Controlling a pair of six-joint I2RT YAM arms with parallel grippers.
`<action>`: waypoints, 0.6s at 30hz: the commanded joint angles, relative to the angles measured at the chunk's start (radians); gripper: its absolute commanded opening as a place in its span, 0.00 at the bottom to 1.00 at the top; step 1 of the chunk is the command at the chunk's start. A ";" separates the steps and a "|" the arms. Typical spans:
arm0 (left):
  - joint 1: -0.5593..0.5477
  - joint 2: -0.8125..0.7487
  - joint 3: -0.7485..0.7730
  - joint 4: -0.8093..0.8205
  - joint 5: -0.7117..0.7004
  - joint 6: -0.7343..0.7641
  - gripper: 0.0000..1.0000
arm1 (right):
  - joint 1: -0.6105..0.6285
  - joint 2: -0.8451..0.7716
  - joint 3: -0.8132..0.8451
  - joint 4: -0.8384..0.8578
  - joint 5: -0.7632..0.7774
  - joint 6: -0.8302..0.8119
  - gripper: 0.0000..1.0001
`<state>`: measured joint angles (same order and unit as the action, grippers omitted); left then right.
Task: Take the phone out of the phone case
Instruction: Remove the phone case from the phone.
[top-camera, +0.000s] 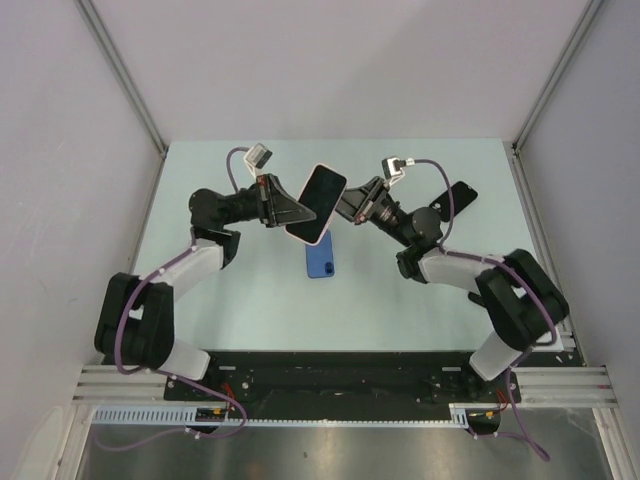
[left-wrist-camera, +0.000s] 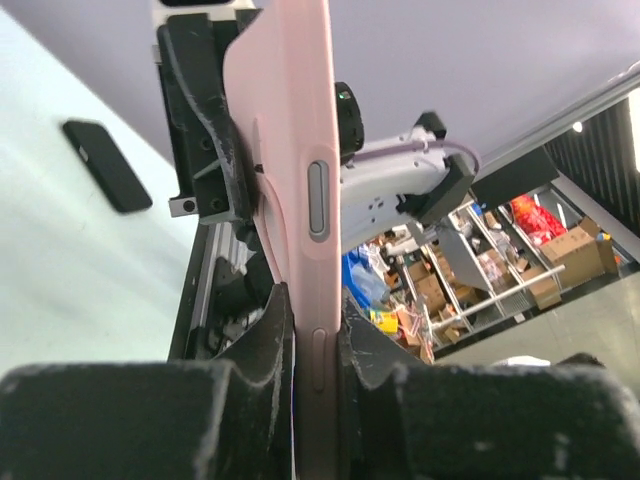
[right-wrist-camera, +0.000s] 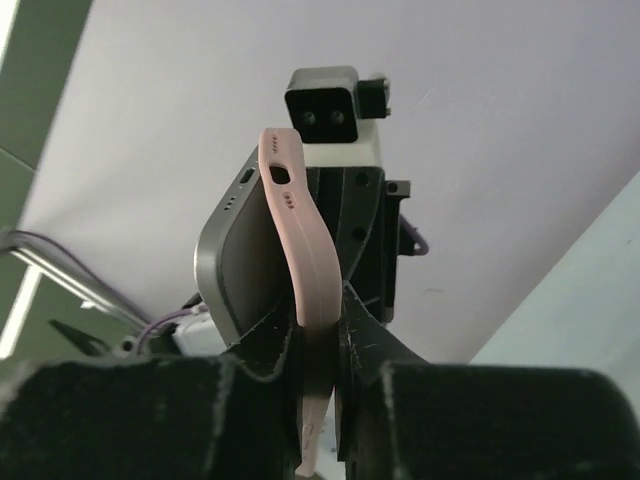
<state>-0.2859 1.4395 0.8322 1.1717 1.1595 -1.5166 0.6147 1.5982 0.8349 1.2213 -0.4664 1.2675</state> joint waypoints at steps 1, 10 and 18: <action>-0.102 0.016 0.058 0.218 -0.254 -0.059 0.00 | 0.102 0.286 -0.135 0.180 -0.356 0.257 0.00; -0.091 0.087 0.012 0.220 -0.267 -0.036 0.47 | 0.036 0.365 -0.236 0.336 -0.230 0.311 0.00; -0.052 0.000 -0.024 -0.211 -0.270 0.309 0.77 | -0.072 0.073 -0.272 -0.296 -0.163 -0.011 0.00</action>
<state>-0.3302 1.5879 0.7494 1.0283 1.0679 -1.4342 0.5438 1.7794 0.5838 1.4151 -0.4858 1.5742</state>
